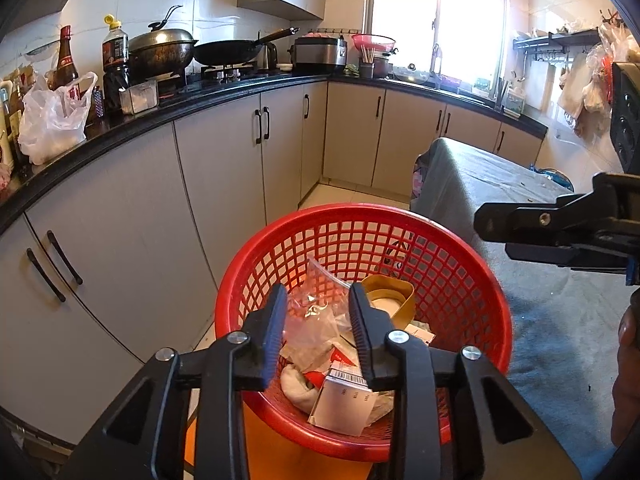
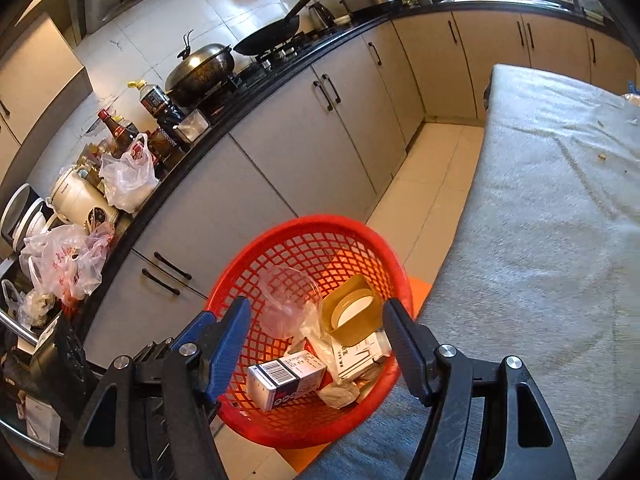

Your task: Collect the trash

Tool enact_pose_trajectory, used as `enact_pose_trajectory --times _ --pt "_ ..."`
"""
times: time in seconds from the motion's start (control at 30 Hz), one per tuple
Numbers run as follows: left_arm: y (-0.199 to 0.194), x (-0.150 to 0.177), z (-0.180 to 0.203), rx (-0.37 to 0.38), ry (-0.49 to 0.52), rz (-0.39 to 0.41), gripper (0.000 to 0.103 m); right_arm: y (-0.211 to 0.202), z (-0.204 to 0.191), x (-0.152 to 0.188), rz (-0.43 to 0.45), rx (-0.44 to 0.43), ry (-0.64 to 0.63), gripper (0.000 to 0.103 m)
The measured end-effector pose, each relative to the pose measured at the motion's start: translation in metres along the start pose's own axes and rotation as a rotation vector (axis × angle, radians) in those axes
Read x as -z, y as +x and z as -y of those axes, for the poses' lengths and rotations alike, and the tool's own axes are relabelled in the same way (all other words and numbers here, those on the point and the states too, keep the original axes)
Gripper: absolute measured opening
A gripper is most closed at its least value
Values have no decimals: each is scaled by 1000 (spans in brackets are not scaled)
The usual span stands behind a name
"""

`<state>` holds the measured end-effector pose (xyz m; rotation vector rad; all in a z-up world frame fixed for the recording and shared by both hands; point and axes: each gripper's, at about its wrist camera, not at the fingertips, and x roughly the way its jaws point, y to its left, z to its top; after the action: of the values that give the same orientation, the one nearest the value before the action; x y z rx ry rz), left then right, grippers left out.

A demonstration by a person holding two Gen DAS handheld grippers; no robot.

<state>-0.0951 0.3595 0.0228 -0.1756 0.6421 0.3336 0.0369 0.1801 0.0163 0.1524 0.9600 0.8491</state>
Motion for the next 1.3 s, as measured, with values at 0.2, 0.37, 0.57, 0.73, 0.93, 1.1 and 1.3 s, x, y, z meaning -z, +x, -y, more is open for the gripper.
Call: enact_pose_trajectory --times 0.2,0.37,0.57,0.73,0.93,1.1,1.3 --pt "-9 -3 4 -20 4 28 45 -18 5 1 30 24 4 73" --pt "-25 -5 9 -59 12 78 62 -36 7 5 57 63 -12 75" --pt "-55 -6 21 -87 24 135 90 -69 3 21 112 122 -63 82" --pt "-84 -1 33 -120 12 170 98 -108 3 46 181 220 -131 90" --pt "-115 12 55 -221 30 184 103 -154 4 86 253 329 -197 95" --pt "-140 28 70 -160 45 206 103 -186 11 121 285 382 -217 97" --pt "-165 49 89 -248 46 208 103 -212 15 159 310 418 -228 100"
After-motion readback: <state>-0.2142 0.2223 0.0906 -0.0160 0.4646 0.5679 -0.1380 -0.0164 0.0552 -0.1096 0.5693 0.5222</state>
